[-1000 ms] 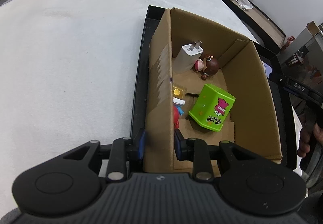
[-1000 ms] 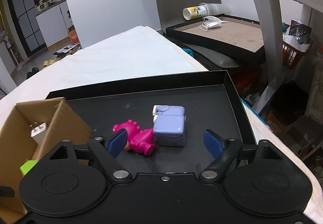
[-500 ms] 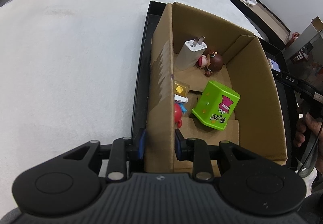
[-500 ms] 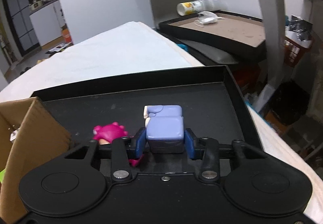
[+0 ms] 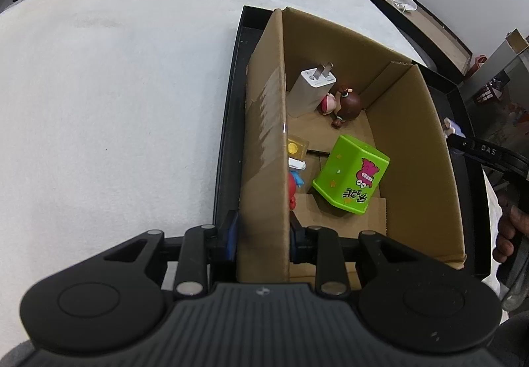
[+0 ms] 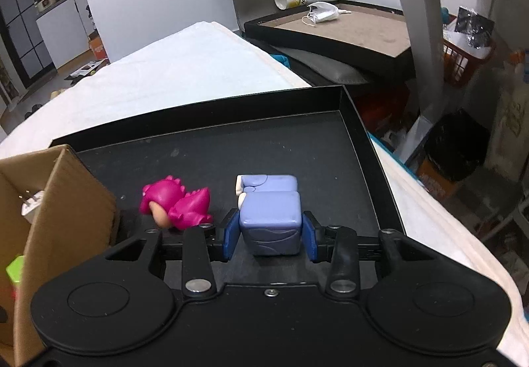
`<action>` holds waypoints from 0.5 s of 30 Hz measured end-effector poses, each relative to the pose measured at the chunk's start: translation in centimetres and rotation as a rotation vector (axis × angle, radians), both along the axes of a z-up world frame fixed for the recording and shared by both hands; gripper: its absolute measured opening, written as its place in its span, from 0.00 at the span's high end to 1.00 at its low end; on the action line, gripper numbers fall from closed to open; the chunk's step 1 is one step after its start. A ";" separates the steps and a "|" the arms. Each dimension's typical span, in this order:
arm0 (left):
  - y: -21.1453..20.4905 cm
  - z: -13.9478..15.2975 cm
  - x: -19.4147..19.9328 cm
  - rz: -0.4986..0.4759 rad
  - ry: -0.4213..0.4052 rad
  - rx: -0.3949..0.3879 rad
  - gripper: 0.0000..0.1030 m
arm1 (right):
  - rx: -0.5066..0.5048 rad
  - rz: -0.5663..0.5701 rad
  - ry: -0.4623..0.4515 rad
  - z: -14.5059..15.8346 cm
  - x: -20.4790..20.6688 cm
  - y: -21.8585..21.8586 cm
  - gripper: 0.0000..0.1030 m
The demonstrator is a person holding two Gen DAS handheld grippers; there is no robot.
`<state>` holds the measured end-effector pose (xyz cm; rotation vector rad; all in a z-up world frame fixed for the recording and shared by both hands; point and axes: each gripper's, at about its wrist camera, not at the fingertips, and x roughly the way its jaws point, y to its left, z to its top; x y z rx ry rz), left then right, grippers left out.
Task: Organize rigid objects
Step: 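Lift the lavender figure with the right gripper and carry it over the box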
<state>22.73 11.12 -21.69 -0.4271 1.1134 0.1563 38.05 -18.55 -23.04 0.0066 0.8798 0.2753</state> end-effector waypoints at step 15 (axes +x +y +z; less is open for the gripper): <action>0.5 1.0 -1.3 -0.005 -0.037 -0.027 0.74 | 0.033 0.012 0.031 3.8 -2.2 0.2 0.63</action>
